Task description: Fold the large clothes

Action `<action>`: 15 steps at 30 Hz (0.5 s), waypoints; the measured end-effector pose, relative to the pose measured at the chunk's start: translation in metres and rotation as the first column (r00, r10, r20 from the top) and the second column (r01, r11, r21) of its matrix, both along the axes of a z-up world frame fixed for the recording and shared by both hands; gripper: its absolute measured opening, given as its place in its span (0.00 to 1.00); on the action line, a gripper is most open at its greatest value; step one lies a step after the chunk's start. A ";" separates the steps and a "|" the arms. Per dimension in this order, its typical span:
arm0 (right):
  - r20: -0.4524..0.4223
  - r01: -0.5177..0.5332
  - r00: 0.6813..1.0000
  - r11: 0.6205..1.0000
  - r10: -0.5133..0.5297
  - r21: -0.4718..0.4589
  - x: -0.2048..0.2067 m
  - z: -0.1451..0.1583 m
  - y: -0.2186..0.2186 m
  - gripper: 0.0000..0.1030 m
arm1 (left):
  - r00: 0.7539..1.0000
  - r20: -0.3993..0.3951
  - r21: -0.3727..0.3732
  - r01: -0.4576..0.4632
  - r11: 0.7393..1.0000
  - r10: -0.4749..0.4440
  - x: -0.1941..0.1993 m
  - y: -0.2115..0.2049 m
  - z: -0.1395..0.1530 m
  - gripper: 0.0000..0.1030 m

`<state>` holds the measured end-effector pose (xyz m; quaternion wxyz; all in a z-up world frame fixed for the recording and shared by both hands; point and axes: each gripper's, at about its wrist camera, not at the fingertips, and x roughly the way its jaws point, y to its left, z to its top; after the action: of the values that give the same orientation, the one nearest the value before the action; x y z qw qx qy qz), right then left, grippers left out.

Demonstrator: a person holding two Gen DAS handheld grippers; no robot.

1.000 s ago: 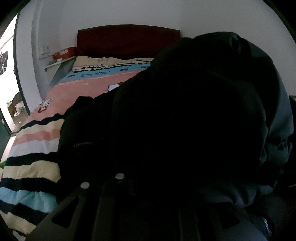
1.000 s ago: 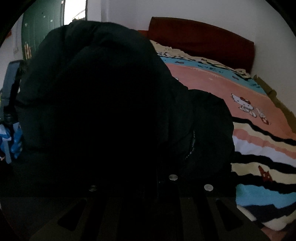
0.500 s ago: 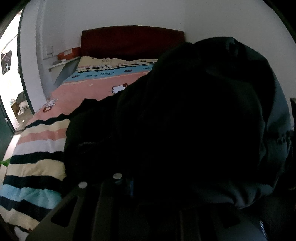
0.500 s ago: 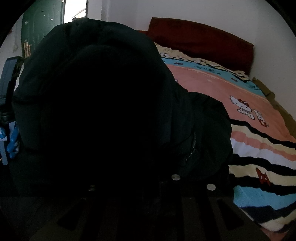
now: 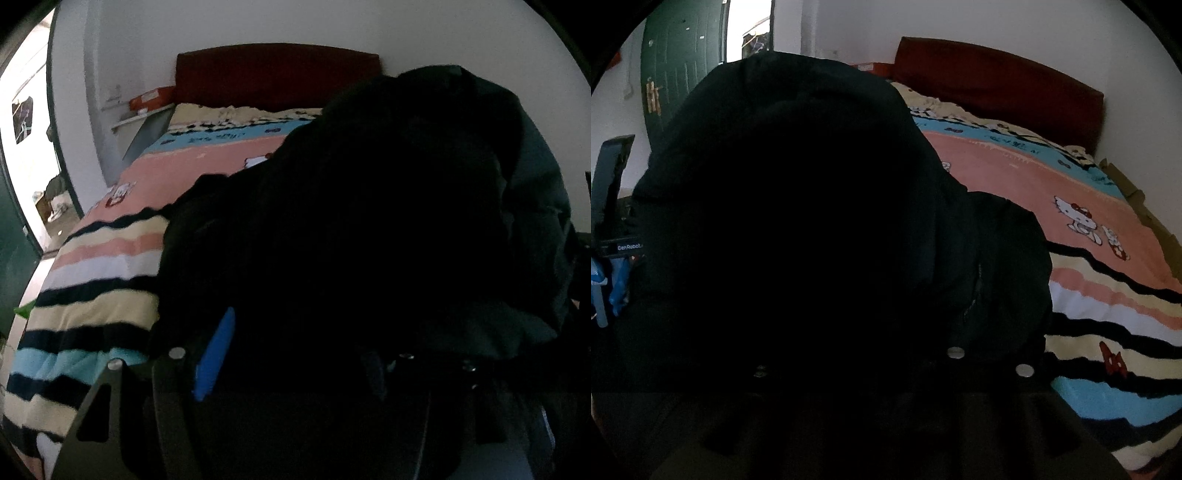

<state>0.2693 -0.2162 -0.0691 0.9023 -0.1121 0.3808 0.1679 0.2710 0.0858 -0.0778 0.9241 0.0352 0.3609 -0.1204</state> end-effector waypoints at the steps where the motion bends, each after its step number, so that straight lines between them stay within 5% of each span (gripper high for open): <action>1: -0.003 -0.004 1.000 1.000 0.004 -0.003 -0.001 0.000 0.000 0.35 | 1.000 -0.002 -0.004 -0.006 1.000 0.006 -0.002 0.004 0.002 0.60; 4: -0.024 -0.021 1.000 1.000 0.021 -0.001 -0.010 0.001 -0.001 0.49 | 1.000 -0.006 -0.011 -0.013 1.000 0.013 -0.005 0.013 0.010 0.60; 11: -0.079 -0.023 0.997 0.999 0.026 0.035 -0.033 0.018 -0.020 0.50 | 1.000 -0.006 -0.030 -0.006 1.000 0.006 -0.011 0.023 0.038 0.60; 15: -0.044 -0.040 0.998 0.999 0.041 0.028 -0.036 0.053 -0.024 0.50 | 1.000 0.011 -0.053 0.001 0.999 0.000 0.006 0.021 0.068 0.60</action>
<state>0.2334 -0.2397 -0.0164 0.8915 -0.1037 0.3960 0.1940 0.2775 0.1066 -0.0101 0.9268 0.0116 0.3523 -0.1298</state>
